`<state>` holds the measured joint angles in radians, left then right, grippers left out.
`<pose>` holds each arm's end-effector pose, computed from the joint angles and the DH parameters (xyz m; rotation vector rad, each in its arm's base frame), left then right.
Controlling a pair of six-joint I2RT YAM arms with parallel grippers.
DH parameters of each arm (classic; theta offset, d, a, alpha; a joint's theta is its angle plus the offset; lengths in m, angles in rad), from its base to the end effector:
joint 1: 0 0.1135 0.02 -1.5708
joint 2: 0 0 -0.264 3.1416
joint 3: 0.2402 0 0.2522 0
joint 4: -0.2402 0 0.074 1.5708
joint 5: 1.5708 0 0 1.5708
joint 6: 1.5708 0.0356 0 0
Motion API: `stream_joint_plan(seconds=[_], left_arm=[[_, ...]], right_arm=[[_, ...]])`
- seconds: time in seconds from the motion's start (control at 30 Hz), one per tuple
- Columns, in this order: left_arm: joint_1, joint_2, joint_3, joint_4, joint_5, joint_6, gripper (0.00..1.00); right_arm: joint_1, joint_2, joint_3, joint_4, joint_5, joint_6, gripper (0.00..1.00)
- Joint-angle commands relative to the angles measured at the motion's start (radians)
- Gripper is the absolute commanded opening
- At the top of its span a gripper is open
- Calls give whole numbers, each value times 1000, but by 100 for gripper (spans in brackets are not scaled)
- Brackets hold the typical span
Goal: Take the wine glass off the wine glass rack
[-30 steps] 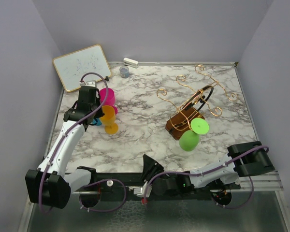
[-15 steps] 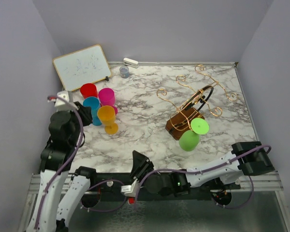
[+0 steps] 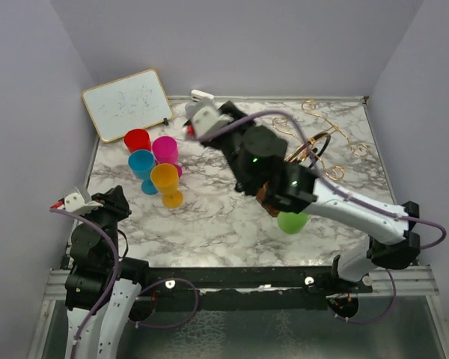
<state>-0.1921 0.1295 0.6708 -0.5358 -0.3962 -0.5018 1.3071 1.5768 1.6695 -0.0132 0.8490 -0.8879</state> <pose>0.0459 0.0051 0.3258 -0.5444 1.4732 -0.2357 0.1189 0.3378 0.4677 -0.9139 1.2215 -0.2971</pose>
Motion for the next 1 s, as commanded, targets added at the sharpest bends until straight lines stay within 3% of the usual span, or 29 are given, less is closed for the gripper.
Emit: stream_joint_plan(seconds=[0.0,0.1,0.23,0.37,0.5,0.6,0.67,0.73,0.83,0.9,0.97], left_arm=[[-6,21,-6,16,-23,-10,22],[-10,24,-10,15,-13,-17,22],[-31,28,-11,11,-10,-16,22],[-45,45,-8,4,-4,-12,22],[-49,71,-2,-3,-3,-11,22],[-49,93,1,-6,10,-7,22],[-51,102,3,-6,16,-4,22],[-55,105,4,-9,13,-2,22],[-63,104,6,-12,13,-3,22],[-67,106,7,-16,11,-2,22],[-70,105,8,-16,13,-2,22]], right_arm=[[-123,-159,261,-578,-77,647,43],[-160,-298,247,-704,-142,832,43],[-160,-385,186,-820,-173,935,43],[-160,-327,195,-864,-155,902,46],[-219,-171,345,-894,-223,815,53],[-423,-27,609,-961,-506,832,54],[-568,23,700,-957,-696,894,53],[-795,51,748,-962,-985,1028,52],[-1088,-53,539,-833,-1307,1259,44],[-1185,-212,315,-674,-1345,1355,45],[-1267,-314,212,-667,-1366,1404,47]])
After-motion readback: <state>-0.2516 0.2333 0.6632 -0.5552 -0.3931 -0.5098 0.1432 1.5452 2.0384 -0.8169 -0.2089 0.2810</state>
